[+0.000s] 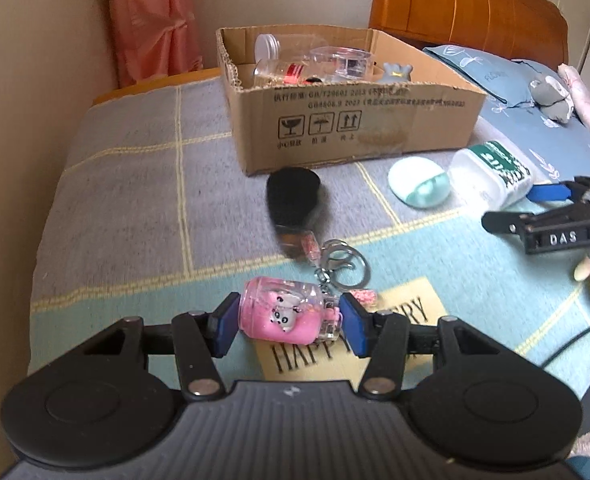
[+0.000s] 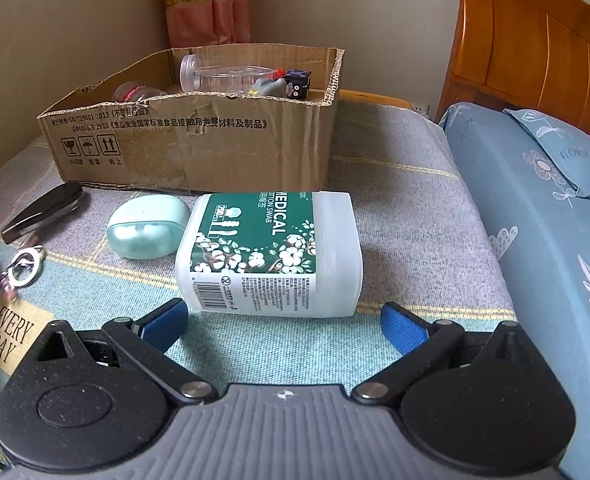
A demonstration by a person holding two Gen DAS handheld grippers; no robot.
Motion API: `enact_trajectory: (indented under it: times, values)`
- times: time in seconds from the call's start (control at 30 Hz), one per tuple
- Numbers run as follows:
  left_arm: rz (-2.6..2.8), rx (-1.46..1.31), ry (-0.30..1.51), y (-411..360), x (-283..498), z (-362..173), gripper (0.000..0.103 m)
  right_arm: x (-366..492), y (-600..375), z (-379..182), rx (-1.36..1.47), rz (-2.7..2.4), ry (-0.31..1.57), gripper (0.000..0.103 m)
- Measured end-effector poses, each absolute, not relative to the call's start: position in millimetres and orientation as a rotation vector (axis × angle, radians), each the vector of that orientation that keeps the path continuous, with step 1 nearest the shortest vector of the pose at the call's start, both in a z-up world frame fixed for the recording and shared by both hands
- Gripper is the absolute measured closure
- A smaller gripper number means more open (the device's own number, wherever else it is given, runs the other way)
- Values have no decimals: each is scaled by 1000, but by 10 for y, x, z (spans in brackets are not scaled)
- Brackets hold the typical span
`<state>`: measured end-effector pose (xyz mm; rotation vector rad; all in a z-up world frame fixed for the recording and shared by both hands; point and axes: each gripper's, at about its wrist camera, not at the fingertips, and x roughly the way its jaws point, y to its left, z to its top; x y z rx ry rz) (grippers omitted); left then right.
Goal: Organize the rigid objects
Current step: 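Grasp the pink keychain with the left tool while the right tool grasps the MEDICAL tub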
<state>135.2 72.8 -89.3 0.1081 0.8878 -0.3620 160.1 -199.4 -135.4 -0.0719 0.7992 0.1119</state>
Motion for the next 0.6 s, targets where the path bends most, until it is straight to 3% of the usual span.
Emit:
enact_trajectory:
  times: [0.2,0.43,0.6]
  values:
    - [-352,138,877,673,1343,-958,39,1588,-1988,-1347,-74,120,805,0]
    - [-356,148,864,648,1358,-983,32,1605,-1977,-1349,-78,126,804,0]
    - [-345,146,873,605,1360,-1010,17,1717,-1943,-1336,-87,142,821,0]
